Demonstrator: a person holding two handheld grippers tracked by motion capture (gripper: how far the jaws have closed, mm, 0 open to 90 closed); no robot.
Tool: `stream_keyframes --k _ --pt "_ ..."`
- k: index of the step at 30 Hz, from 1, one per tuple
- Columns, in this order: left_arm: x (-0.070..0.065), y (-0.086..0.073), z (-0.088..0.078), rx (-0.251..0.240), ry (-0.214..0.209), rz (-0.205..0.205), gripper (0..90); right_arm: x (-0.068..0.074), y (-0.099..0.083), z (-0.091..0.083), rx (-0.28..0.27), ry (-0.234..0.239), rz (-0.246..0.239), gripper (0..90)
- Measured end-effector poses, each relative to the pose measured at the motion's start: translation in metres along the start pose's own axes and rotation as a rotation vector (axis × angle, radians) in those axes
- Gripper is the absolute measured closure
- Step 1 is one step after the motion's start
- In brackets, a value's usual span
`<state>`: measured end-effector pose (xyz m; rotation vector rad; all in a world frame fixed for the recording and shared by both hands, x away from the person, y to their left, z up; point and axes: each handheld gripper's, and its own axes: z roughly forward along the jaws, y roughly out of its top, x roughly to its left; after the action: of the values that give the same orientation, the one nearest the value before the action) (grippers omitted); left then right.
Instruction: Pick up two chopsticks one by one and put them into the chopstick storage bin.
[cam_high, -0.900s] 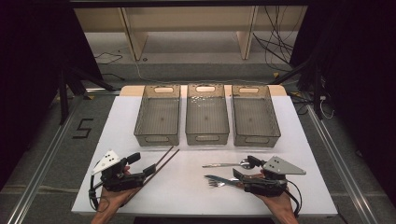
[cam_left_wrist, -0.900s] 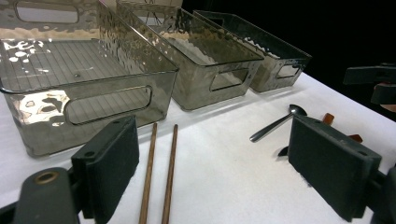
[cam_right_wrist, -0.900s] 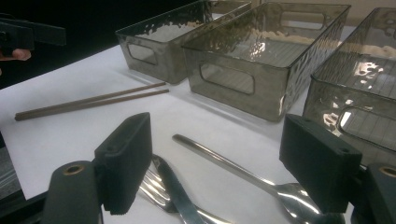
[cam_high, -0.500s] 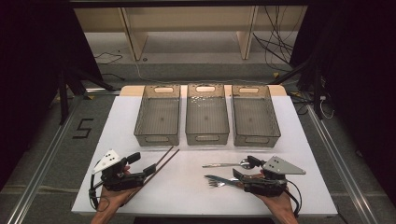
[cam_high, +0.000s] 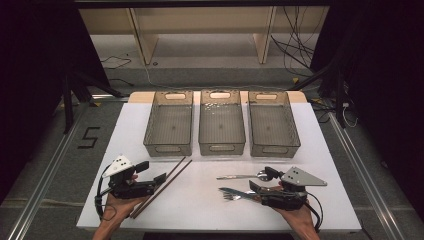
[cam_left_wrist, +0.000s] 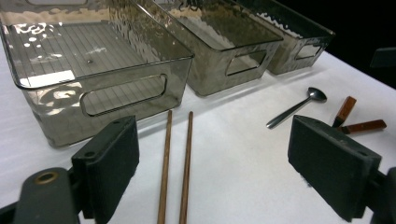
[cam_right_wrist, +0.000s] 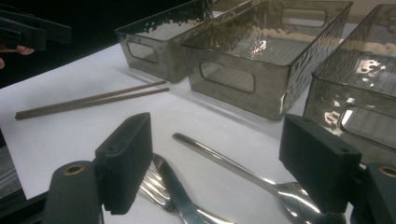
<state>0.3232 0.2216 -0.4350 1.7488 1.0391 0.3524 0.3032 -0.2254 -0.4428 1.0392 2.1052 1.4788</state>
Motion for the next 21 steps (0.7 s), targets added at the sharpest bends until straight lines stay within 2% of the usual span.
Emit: stream_keyframes --k 10,15,17,21 --pt "0.007 0.017 0.006 0.122 0.028 0.033 16.6 -0.001 0.000 0.000 0.005 -0.002 0.004 26.4" --pt "0.009 0.026 0.014 0.244 0.041 0.067 17.4 0.000 0.000 0.001 0.009 -0.002 0.003 26.5" --pt "0.009 0.028 0.018 0.296 0.053 0.090 18.3 0.000 0.000 0.001 0.012 -0.001 -0.001 26.5" --pt "0.008 0.031 0.025 0.387 0.080 0.111 21.3 0.000 0.000 0.001 0.012 0.001 -0.001 26.7"
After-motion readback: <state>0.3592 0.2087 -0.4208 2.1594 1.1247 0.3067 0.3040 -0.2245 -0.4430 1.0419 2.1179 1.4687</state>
